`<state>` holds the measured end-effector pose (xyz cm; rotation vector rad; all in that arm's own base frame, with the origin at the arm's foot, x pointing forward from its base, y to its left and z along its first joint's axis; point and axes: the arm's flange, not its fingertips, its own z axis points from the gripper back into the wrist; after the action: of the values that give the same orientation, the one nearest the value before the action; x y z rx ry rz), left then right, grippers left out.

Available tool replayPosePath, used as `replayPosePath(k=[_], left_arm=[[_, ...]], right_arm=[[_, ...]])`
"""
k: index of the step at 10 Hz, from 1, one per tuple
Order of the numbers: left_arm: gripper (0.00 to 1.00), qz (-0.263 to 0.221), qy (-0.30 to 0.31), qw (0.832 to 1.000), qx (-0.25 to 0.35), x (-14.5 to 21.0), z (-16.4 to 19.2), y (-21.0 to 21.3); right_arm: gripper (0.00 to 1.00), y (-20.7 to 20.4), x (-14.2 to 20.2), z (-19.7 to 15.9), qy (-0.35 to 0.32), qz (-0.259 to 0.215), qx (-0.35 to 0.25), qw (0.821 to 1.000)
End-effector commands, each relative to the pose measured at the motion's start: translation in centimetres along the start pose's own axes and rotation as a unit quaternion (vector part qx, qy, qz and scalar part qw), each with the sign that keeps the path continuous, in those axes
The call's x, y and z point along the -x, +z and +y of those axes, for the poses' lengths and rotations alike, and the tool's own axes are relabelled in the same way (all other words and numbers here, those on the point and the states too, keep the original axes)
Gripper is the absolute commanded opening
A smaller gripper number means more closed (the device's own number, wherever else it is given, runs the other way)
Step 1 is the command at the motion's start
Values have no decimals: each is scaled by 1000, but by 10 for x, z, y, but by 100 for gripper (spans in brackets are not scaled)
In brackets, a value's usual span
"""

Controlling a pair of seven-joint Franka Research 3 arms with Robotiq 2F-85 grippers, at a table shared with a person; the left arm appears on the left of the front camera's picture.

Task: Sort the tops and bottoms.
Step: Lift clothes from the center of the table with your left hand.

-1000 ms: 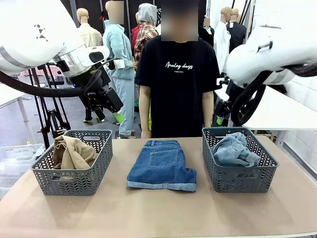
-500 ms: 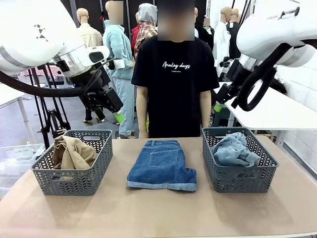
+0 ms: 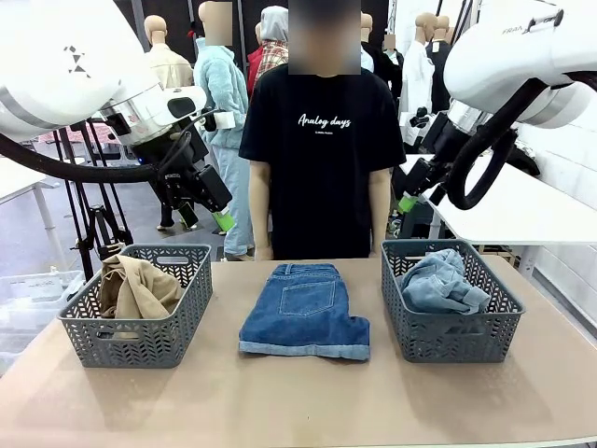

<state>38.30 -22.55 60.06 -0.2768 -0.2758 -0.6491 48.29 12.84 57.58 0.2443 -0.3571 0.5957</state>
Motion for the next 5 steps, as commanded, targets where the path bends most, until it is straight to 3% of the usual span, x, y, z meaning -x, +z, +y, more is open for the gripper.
replayPosePath(k=[1, 2, 5], left_arm=[[100, 2, -4, 1000, 0, 1, 0, 2], [100, 2, -4, 1000, 0, 1, 0, 2], [100, 2, -4, 1000, 0, 1, 0, 2]], right_arm=[[100, -13, -5, 12, 38, 5, -30, 999], [100, -13, -9, 23, 76, -5, -41, 996], [100, 23, -5, 46, 103, -24, -17, 994]])
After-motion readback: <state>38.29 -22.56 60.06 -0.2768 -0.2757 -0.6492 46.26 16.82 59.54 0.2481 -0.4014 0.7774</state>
